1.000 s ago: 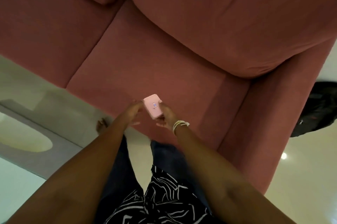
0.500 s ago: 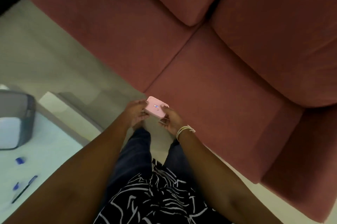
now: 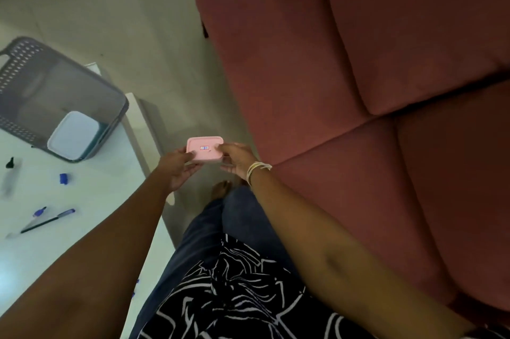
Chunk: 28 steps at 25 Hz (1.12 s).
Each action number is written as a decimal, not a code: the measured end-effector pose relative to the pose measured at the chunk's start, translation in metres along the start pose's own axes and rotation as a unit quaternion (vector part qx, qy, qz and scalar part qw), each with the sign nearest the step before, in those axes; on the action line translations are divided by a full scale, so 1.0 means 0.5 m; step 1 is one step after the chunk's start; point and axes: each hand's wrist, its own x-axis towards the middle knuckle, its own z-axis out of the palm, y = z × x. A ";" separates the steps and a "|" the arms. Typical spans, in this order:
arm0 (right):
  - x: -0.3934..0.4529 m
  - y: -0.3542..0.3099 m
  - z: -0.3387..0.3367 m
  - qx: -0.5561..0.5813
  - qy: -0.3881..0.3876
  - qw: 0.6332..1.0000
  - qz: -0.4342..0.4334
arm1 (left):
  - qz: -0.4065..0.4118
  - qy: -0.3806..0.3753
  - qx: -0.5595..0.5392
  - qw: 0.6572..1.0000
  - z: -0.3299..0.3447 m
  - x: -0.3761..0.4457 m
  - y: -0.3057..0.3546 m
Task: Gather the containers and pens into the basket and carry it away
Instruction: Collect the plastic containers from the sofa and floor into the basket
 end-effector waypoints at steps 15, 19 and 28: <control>0.225 -0.367 0.452 -0.502 -0.106 0.839 -0.183 | 0.044 0.168 -0.276 0.945 -0.162 0.166 0.304; 0.281 -0.366 0.574 -0.541 -0.079 0.810 -0.213 | -0.003 0.206 -0.327 0.922 -0.227 0.218 0.329; 0.370 -0.230 0.712 -0.489 0.022 0.866 -0.102 | -0.119 0.233 -0.496 0.828 -0.350 0.338 0.256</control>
